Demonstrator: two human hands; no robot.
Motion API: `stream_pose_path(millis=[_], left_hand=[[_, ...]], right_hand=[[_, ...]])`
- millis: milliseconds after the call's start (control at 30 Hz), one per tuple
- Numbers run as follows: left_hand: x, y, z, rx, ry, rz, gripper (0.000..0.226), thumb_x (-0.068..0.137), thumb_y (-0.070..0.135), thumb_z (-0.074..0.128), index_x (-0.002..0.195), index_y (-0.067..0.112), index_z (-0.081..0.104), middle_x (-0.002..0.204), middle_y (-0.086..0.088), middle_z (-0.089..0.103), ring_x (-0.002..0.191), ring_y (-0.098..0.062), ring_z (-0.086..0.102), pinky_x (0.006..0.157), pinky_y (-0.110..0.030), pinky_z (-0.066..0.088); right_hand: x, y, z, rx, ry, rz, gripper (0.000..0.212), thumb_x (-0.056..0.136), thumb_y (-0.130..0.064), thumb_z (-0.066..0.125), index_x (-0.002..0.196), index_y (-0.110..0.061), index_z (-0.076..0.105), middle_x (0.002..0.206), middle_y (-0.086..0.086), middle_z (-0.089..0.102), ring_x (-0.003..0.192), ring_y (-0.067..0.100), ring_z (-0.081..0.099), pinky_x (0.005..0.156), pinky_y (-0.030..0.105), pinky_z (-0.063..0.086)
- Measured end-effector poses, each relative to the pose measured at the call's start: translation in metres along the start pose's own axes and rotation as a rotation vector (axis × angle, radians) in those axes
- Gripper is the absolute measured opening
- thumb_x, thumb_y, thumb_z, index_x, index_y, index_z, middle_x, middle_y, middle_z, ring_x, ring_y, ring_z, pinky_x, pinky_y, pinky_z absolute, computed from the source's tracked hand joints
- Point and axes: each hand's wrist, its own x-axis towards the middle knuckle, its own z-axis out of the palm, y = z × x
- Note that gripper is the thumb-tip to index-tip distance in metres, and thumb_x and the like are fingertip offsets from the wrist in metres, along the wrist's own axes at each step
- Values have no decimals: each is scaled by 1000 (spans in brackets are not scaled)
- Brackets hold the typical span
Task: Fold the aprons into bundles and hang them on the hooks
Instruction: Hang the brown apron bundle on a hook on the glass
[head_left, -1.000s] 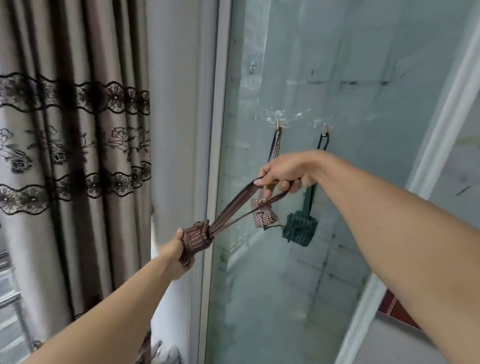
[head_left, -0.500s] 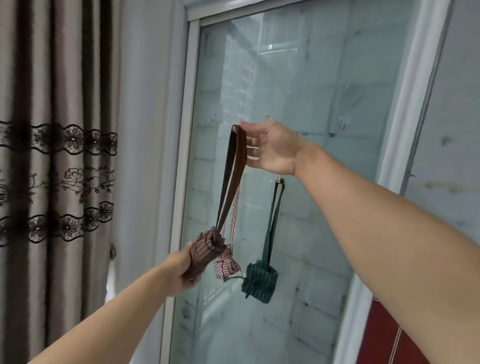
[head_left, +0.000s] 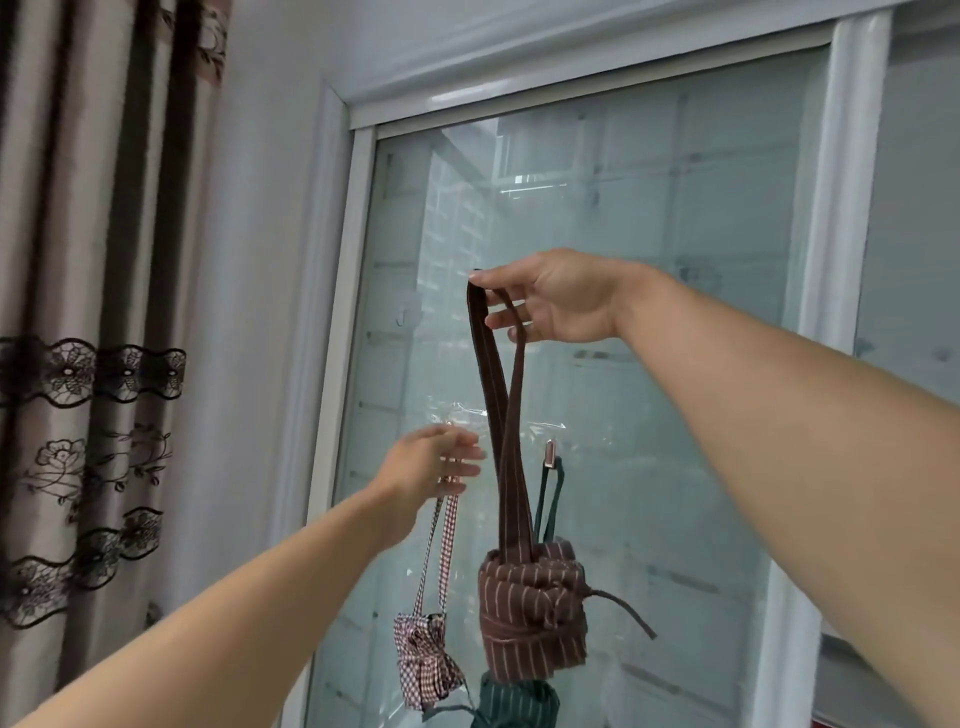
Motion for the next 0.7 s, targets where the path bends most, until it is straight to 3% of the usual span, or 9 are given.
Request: stream_pose_path(millis=[133, 300, 400, 533, 633, 700], left_hand=[[14, 39, 27, -112, -146, 105, 57, 106, 51, 36, 111, 8, 73, 104, -12, 77, 97, -29, 74, 90, -45, 58], [42, 57, 39, -58, -84, 177, 27, 107, 23, 47, 104, 10, 71, 97, -15, 75, 91, -32, 75, 81, -44, 62], [64, 53, 36, 44, -31, 191, 21, 103, 23, 56, 98, 12, 73, 95, -14, 77, 93, -34, 75, 86, -52, 61], [89, 51, 33, 82, 37, 207, 14, 99, 22, 65, 97, 9, 71, 89, -11, 76, 85, -29, 75, 81, -49, 62], [105, 50, 32, 128, 74, 253, 12, 99, 21, 64, 95, 12, 71, 88, -8, 76, 80, -24, 75, 83, -44, 62], [115, 50, 30, 146, 107, 274, 12, 99, 22, 64, 94, 14, 71, 89, -8, 75, 79, -23, 74, 81, -43, 62]], right_hand=[[12, -3, -10, -48, 40, 111, 12, 94, -23, 70, 103, -15, 68, 94, 0, 62, 77, 12, 62, 71, 21, 55], [27, 5, -17, -98, 162, 198, 17, 92, -13, 72, 107, -12, 64, 88, 1, 61, 65, 11, 58, 60, 20, 52], [40, 17, -18, -162, 290, 232, 14, 91, -6, 71, 102, -12, 64, 84, 0, 59, 55, 11, 59, 53, 22, 52], [52, 27, -17, -193, 468, 207, 11, 94, -6, 62, 105, -7, 65, 79, 5, 67, 49, 13, 65, 57, 27, 58], [54, 28, -17, -309, 573, 170, 7, 93, -3, 59, 95, -6, 65, 65, 3, 58, 51, 16, 59, 67, 33, 61], [56, 27, -16, -351, 626, 144, 7, 90, -2, 57, 90, -6, 63, 67, 4, 54, 55, 17, 56, 61, 31, 59]])
